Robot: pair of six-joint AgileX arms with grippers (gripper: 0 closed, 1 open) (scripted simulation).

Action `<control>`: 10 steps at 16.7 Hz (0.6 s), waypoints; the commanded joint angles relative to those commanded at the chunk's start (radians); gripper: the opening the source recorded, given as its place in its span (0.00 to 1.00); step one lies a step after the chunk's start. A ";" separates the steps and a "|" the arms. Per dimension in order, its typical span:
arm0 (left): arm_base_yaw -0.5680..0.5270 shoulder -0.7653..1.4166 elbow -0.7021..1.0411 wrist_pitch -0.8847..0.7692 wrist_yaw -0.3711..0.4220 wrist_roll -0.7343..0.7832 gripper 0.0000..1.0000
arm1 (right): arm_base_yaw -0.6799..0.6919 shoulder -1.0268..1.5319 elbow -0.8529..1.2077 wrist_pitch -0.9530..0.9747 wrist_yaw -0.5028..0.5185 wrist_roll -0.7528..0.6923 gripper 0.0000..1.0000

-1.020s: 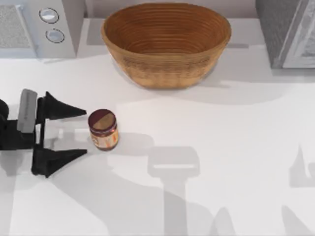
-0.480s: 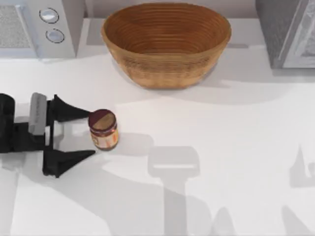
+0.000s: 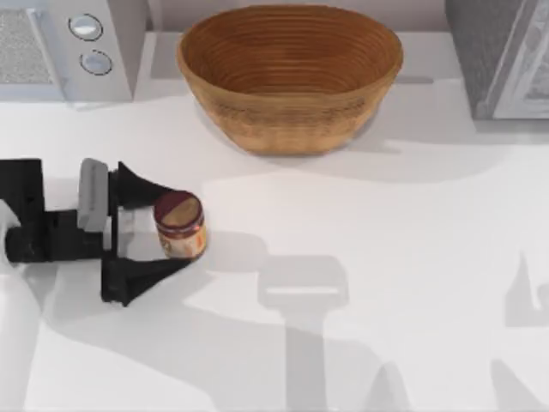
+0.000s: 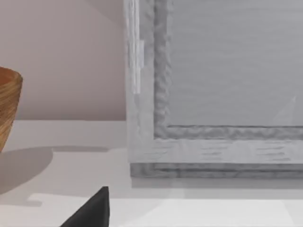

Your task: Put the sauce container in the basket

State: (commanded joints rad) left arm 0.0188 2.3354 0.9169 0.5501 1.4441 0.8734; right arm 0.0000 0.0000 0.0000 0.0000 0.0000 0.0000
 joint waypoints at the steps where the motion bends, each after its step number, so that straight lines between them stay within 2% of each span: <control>1: -0.013 -0.004 -0.018 0.080 -0.009 -0.066 1.00 | 0.000 0.000 0.000 0.000 0.000 0.000 1.00; 5: -0.063 -0.024 -0.072 0.298 -0.048 -0.260 1.00 | 0.000 0.000 0.000 0.000 0.000 0.000 1.00; 10: -0.081 -0.031 -0.086 0.350 -0.063 -0.308 1.00 | 0.000 0.000 0.000 0.000 0.000 0.000 1.00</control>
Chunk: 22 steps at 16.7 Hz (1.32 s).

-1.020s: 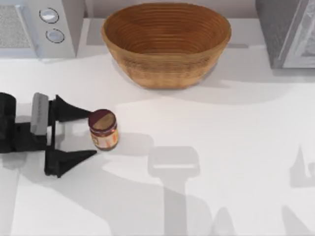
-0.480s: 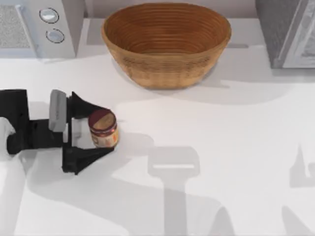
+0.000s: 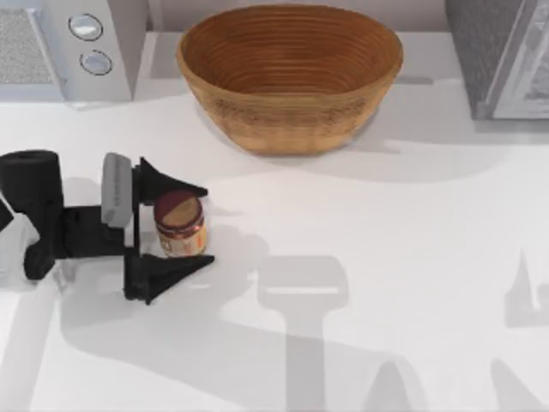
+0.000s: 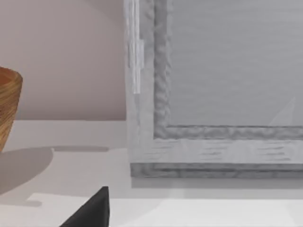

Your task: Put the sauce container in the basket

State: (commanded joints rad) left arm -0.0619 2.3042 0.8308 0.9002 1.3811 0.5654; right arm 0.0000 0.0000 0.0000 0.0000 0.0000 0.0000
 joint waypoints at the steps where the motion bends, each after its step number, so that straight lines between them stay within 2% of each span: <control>1: 0.000 0.000 0.000 0.000 0.000 0.000 1.00 | 0.000 0.000 0.000 0.000 0.000 0.000 1.00; 2: 0.000 0.000 0.000 0.000 0.000 0.000 1.00 | 0.000 0.000 0.000 0.000 0.000 0.000 1.00; 15: 0.000 0.000 0.000 0.000 0.000 0.000 0.02 | 0.000 0.000 0.000 0.000 0.000 0.000 1.00; 22: 0.000 0.000 0.000 0.000 0.000 0.000 0.00 | 0.000 0.000 0.000 0.000 0.000 0.000 1.00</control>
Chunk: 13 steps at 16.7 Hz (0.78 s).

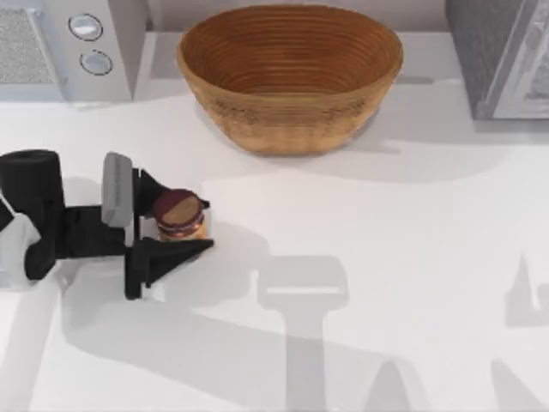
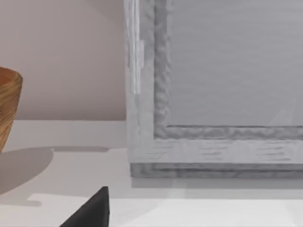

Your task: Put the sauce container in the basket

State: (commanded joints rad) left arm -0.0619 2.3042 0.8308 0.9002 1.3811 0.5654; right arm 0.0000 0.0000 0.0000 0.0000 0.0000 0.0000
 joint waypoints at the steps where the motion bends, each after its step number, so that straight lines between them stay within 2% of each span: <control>1: 0.000 0.000 0.000 0.000 0.000 0.000 0.00 | 0.000 0.000 0.000 0.000 0.000 0.000 1.00; 4: 0.007 -0.001 0.001 -0.009 0.002 0.010 0.00 | 0.000 0.000 0.000 0.000 0.000 0.000 1.00; 7: 0.036 -0.018 0.005 -0.096 0.023 0.089 0.00 | 0.000 0.000 0.000 0.000 0.000 0.000 1.00; 13: 0.133 -0.100 0.032 -0.505 0.071 0.455 0.00 | 0.000 0.000 0.000 0.000 0.000 0.000 1.00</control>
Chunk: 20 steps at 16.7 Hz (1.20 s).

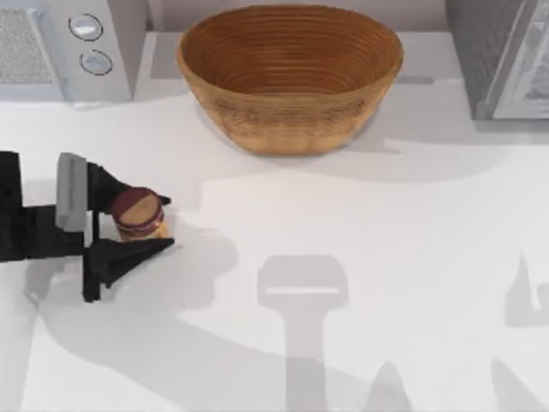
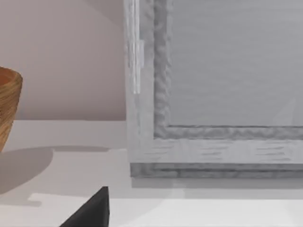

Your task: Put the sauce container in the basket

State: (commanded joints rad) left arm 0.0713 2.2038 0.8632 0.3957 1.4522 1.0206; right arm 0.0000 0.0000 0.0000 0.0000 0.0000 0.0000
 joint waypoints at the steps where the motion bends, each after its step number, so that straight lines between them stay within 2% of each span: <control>1: 0.016 -0.018 0.006 -0.089 0.005 0.080 0.00 | 0.000 0.000 0.000 0.000 0.000 0.000 1.00; 13: 0.169 -0.159 0.080 -1.283 -0.003 1.094 0.00 | 0.000 0.000 0.000 0.000 0.000 0.000 1.00; 17: 0.206 -0.167 0.095 -1.613 -0.032 1.346 0.00 | 0.000 0.000 0.000 0.000 0.000 0.000 1.00; 20: 0.227 -0.169 0.106 -1.800 -0.059 1.485 0.00 | 0.000 0.000 0.000 0.000 0.000 0.000 1.00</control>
State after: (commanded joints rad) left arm 0.2987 2.0351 0.9695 -1.4042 1.3931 2.5055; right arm 0.0000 0.0000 0.0000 0.0000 0.0000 0.0000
